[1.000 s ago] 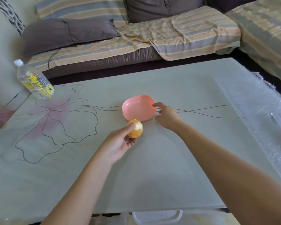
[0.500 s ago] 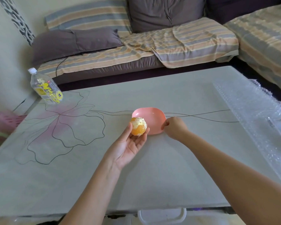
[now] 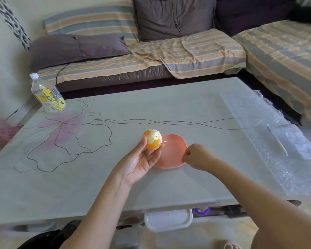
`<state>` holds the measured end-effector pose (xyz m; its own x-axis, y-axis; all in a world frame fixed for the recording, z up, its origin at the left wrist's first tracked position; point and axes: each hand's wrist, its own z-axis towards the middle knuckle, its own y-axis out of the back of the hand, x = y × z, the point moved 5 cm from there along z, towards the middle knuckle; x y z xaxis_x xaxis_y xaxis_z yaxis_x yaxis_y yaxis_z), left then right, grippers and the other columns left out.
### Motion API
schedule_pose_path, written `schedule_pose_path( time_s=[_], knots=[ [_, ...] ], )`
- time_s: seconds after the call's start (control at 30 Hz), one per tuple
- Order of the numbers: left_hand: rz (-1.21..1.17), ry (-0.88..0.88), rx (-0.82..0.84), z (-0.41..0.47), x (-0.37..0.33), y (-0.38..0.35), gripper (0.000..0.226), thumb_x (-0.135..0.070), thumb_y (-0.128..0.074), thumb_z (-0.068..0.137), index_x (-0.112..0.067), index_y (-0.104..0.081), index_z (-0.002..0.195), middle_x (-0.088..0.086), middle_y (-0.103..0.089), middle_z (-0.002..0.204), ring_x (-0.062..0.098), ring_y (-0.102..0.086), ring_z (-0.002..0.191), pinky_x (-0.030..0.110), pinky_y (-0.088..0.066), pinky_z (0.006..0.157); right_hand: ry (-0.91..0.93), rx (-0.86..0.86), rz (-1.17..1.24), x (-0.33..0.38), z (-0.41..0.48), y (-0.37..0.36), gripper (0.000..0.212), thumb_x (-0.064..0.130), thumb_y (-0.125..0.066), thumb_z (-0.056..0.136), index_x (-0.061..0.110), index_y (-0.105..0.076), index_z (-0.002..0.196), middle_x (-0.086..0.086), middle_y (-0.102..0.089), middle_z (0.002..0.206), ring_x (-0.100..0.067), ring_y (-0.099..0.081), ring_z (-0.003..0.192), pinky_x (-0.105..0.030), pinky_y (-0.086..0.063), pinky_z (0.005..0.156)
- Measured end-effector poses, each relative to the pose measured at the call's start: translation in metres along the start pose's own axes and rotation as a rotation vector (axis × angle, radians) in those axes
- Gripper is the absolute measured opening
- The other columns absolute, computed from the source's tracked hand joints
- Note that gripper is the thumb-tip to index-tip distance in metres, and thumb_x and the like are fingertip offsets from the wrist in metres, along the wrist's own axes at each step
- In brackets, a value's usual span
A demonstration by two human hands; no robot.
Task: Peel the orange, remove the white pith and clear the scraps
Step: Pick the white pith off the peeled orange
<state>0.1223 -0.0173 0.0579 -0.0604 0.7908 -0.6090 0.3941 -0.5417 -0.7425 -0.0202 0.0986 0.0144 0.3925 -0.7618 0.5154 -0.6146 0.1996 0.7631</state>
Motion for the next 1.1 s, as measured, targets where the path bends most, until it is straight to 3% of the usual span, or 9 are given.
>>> schedule_pose_path(
  time_s=[0.1, 0.27, 0.37, 0.57, 0.63, 0.7, 0.77, 0.87, 1.1],
  knots=[
    [0.012, -0.003, 0.024, -0.006, 0.004, 0.001, 0.071, -0.015, -0.097, 0.034, 0.001, -0.072, 0.098, 0.018, -0.068, 0.109, 0.031, -0.069, 0.096, 0.033, -0.060, 0.074, 0.004, 0.036, -0.004, -0.004, -0.013, -0.003, 0.026, 0.012, -0.048, 0.086, -0.004, -0.063, 0.101, -0.007, -0.055, 0.084, -0.020, -0.043, 0.069, -0.025, -0.033, 0.054],
    [0.020, 0.006, 0.060, -0.014, 0.008, 0.000, 0.066, -0.010, -0.097, 0.036, 0.005, -0.073, 0.096, 0.021, -0.067, 0.112, 0.034, -0.067, 0.103, 0.035, -0.059, 0.079, 0.018, 0.047, 0.113, -0.009, -0.017, -0.003, 0.029, 0.015, -0.052, 0.083, -0.006, -0.062, 0.101, -0.023, -0.061, 0.087, -0.016, -0.043, 0.069, -0.026, -0.035, 0.065],
    [0.003, 0.021, 0.044, -0.014, 0.008, 0.003, 0.067, -0.009, -0.097, 0.037, 0.004, -0.073, 0.097, 0.020, -0.066, 0.114, 0.035, -0.066, 0.103, 0.036, -0.059, 0.078, 0.041, 0.068, 0.156, -0.007, -0.019, -0.004, 0.029, 0.010, -0.050, 0.080, -0.003, -0.066, 0.100, -0.003, -0.058, 0.073, -0.017, -0.047, 0.070, -0.026, -0.038, 0.064],
    [0.085, 0.067, -0.027, -0.015, 0.013, 0.013, 0.076, -0.017, -0.098, 0.031, -0.005, -0.072, 0.101, 0.015, -0.069, 0.108, 0.027, -0.070, 0.095, 0.034, -0.059, 0.077, 0.110, 0.121, 0.130, 0.002, -0.029, -0.005, 0.024, 0.013, -0.051, 0.086, 0.025, -0.062, 0.103, 0.000, -0.064, 0.087, -0.015, -0.064, 0.078, -0.021, -0.046, 0.065],
    [0.134, 0.042, -0.031, -0.016, 0.014, 0.015, 0.069, -0.020, -0.099, 0.028, -0.009, -0.077, 0.093, 0.010, -0.071, 0.103, 0.022, -0.071, 0.092, 0.030, -0.059, 0.075, 0.130, 0.074, 0.109, 0.002, -0.035, 0.000, 0.028, 0.016, -0.054, 0.086, 0.027, -0.060, 0.111, -0.001, -0.064, 0.095, -0.016, -0.065, 0.079, -0.022, -0.047, 0.065],
    [0.180, 0.005, -0.015, -0.019, 0.015, 0.015, 0.069, -0.021, -0.098, 0.031, -0.009, -0.076, 0.095, 0.010, -0.071, 0.106, 0.022, -0.069, 0.095, 0.029, -0.058, 0.076, 0.205, -0.092, 0.121, 0.010, -0.049, 0.013, 0.027, 0.020, -0.059, 0.086, 0.026, -0.061, 0.112, 0.005, -0.064, 0.094, -0.014, -0.063, 0.079, -0.020, -0.046, 0.063],
    [0.246, -0.041, -0.004, -0.023, 0.014, 0.012, 0.081, -0.022, -0.098, 0.035, -0.005, -0.069, 0.108, 0.015, -0.067, 0.113, 0.026, -0.066, 0.102, 0.029, -0.056, 0.080, 0.334, -0.246, 0.284, 0.023, -0.072, 0.027, 0.020, 0.023, -0.068, 0.083, 0.027, -0.067, 0.102, 0.012, -0.064, 0.086, -0.007, -0.060, 0.072, -0.013, -0.045, 0.060],
    [0.337, -0.151, -0.022, -0.031, 0.013, 0.008, 0.088, -0.021, -0.097, 0.035, -0.007, -0.061, 0.113, 0.012, -0.069, 0.107, 0.023, -0.067, 0.097, 0.030, -0.056, 0.082, 0.492, -0.287, 0.545, 0.042, -0.111, 0.032, 0.016, 0.022, -0.076, 0.076, 0.026, -0.071, 0.090, 0.012, -0.067, 0.082, -0.003, -0.063, 0.073, -0.011, -0.048, 0.066],
    [0.724, -0.431, -0.111, -0.050, 0.008, -0.013, 0.063, 0.002, -0.084, 0.059, -0.015, -0.062, 0.115, -0.007, -0.070, 0.103, 0.013, -0.067, 0.096, 0.023, -0.053, 0.081, 0.429, -0.247, 0.841, 0.045, -0.136, 0.016, 0.017, 0.020, -0.078, 0.072, 0.027, -0.073, 0.087, 0.008, -0.073, 0.078, -0.004, -0.069, 0.073, -0.008, -0.048, 0.066]
  ],
)
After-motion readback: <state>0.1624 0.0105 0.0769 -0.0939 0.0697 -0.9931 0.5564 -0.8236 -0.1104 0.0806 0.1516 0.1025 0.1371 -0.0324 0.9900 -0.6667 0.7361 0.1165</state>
